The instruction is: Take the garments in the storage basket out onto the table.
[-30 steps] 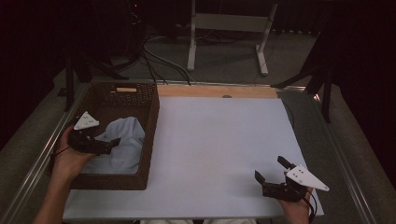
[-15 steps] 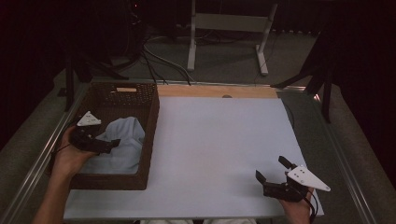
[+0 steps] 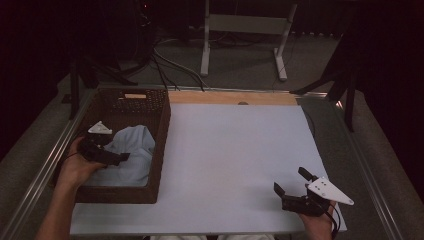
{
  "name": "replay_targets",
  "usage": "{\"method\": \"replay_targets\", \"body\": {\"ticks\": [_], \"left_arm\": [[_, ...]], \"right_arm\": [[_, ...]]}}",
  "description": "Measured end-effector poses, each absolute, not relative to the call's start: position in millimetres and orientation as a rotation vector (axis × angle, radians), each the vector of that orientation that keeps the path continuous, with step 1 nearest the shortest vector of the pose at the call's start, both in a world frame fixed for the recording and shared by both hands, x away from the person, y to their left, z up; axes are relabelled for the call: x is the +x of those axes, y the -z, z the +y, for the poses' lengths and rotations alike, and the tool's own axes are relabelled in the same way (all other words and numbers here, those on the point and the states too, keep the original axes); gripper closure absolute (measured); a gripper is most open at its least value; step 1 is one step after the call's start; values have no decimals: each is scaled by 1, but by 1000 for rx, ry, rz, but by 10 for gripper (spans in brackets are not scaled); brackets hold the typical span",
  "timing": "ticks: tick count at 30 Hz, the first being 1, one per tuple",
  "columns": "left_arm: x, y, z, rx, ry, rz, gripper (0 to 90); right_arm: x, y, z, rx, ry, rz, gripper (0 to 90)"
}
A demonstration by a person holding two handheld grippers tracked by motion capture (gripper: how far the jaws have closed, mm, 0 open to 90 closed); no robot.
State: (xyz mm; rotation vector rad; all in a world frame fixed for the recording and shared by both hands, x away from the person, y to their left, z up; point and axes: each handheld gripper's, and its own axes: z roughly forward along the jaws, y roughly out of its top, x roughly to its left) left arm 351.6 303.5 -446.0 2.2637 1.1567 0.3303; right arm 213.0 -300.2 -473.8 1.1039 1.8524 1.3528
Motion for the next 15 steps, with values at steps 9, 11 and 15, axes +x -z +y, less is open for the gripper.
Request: {"method": "replay_targets", "body": {"ticks": [9, 11, 15], "left_arm": [[356, 453, 303, 2318, -277, 1182, 30], [357, 455, 304, 2326, -272, 1199, 30], [359, 457, 305, 2331, -268, 1225, 30]], "right_arm": [[213, 474, -300, 1106, -1351, 1853, 2], [213, 474, -301, 1107, -1353, 1850, 2], [213, 474, -301, 1108, -1353, 1850, 2]]}}
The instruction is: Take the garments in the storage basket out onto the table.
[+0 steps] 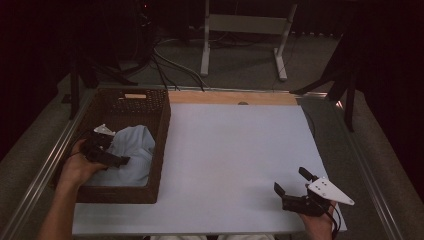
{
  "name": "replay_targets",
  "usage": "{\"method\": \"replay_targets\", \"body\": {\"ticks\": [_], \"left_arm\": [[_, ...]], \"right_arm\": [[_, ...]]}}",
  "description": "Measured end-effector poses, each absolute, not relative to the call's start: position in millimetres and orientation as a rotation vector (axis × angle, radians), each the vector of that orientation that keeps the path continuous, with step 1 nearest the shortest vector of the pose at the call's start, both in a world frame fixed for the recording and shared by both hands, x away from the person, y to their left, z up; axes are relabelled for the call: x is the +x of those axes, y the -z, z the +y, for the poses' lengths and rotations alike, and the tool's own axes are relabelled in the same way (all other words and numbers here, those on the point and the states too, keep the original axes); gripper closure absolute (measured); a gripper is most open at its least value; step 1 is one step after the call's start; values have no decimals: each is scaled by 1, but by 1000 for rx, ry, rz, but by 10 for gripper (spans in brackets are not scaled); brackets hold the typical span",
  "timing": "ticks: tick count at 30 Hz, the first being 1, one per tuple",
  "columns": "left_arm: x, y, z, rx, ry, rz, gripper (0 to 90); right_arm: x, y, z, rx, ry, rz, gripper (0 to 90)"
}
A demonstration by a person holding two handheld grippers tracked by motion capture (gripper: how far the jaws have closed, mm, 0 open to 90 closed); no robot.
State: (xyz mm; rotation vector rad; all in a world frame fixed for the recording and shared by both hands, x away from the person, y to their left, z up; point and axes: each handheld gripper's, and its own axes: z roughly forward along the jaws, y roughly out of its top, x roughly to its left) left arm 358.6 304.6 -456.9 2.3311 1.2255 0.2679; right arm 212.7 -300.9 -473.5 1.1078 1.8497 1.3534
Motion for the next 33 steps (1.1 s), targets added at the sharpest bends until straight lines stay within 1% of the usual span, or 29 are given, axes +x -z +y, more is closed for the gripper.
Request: {"method": "replay_targets", "body": {"ticks": [7, 8, 10, 11, 13, 16, 18, 19, 20, 21, 22, 23, 24, 25, 26, 27, 30, 33], "left_arm": [[363, 460, 307, 2352, -238, 1286, 30], [365, 463, 307, 2360, -191, 1342, 30], [367, 465, 307, 2371, -162, 1421, 30], [367, 465, 307, 2371, -162, 1421, 30], [368, 467, 308, 2387, -107, 1439, 30], [368, 467, 307, 2408, -93, 1440, 51], [369, 467, 307, 2400, -56, 1459, 190], [368, 466, 308, 2401, -43, 1456, 235], [369, 466, 308, 2395, -16, 1454, 334], [369, 465, 308, 2394, -2, 1453, 402], [369, 465, 308, 2391, 22, 1454, 493], [369, 464, 309, 2381, 47, 1455, 609], [369, 464, 309, 2381, 47, 1455, 690], [370, 463, 309, 2361, 89, 1444, 788], [370, 462, 309, 2356, 91, 1441, 823], [369, 461, 309, 2354, 90, 1434, 835], [368, 458, 309, 2340, 77, 1413, 843], [365, 448, 313, 2264, 30, 1390, 844]], "right_arm": [[213, 474, -301, 1109, -1354, 1851, 2], [213, 474, -300, 1107, -1352, 1853, 2], [213, 474, -300, 1107, -1351, 1854, 2], [213, 474, -300, 1107, -1351, 1854, 2], [213, 474, -300, 1109, -1350, 1853, 2], [213, 474, -301, 1110, -1350, 1850, 2], [213, 474, -301, 1112, -1350, 1851, 2], [213, 473, -301, 1110, -1350, 1851, 2], [213, 473, -301, 1110, -1350, 1851, 2], [213, 473, -301, 1108, -1350, 1851, 2], [213, 473, -301, 1107, -1349, 1851, 2], [213, 473, -301, 1107, -1350, 1851, 2], [213, 473, -301, 1107, -1349, 1851, 2], [213, 473, -301, 1108, -1349, 1851, 2], [213, 473, -301, 1109, -1349, 1852, 2], [213, 473, -301, 1108, -1349, 1852, 2], [213, 473, -301, 1110, -1349, 1852, 2], [213, 473, -302, 1115, -1348, 1851, 2]]}}
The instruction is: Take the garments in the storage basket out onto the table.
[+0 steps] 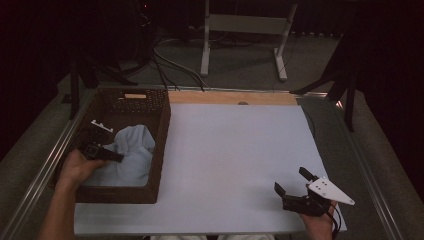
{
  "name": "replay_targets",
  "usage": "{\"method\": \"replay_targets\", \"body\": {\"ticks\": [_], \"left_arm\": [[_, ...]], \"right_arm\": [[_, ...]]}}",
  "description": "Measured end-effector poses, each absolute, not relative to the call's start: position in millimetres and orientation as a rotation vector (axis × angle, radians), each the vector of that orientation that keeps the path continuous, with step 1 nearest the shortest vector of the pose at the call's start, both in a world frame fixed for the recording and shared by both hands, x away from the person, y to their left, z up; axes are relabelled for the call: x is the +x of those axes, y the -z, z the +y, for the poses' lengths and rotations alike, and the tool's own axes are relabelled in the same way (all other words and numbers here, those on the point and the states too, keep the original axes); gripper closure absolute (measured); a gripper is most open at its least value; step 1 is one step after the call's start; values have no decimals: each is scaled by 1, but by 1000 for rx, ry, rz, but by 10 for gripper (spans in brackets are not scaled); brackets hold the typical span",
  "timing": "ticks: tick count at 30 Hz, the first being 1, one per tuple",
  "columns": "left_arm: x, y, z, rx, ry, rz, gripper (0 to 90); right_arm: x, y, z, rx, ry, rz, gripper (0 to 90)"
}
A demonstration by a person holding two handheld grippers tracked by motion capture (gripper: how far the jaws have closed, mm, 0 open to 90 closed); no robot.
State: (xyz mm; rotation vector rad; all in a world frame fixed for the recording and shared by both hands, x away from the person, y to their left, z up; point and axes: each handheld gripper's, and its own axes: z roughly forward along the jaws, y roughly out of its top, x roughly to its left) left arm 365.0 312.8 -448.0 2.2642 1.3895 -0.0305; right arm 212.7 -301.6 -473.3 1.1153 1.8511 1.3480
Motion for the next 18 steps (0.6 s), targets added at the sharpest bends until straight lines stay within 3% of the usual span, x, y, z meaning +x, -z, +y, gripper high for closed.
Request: {"method": "replay_targets", "body": {"ticks": [18], "left_arm": [[354, 411, 319, 2011, -105, 1297, 847]], "right_arm": [[213, 473, -302, 1117, -1350, 1845, 2]]}}
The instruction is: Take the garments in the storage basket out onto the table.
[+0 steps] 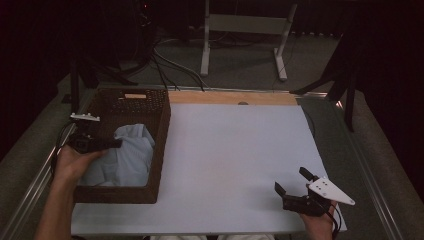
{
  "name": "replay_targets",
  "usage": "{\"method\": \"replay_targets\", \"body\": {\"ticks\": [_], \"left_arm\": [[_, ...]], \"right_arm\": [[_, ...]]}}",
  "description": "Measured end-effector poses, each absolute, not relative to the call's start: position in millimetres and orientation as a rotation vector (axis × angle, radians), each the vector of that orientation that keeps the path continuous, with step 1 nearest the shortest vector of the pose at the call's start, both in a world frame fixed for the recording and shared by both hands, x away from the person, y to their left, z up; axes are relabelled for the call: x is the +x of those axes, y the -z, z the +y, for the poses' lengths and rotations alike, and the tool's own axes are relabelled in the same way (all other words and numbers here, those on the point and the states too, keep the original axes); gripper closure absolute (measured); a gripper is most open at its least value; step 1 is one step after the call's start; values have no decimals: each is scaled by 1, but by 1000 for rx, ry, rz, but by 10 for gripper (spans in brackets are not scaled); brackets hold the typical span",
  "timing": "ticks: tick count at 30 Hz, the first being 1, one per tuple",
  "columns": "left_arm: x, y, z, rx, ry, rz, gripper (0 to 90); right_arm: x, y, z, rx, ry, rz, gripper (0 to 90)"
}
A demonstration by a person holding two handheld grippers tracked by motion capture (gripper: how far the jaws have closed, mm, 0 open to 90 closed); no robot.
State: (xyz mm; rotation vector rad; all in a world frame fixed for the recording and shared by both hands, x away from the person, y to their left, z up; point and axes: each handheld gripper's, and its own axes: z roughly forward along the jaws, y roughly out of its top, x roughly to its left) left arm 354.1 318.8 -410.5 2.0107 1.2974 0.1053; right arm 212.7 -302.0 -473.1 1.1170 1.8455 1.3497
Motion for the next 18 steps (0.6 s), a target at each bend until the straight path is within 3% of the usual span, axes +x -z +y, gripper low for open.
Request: {"method": "replay_targets", "body": {"ticks": [18], "left_arm": [[348, 392, 323, 1899, -173, 1248, 847]], "right_arm": [[213, 474, -302, 1120, -1348, 1843, 2]]}}
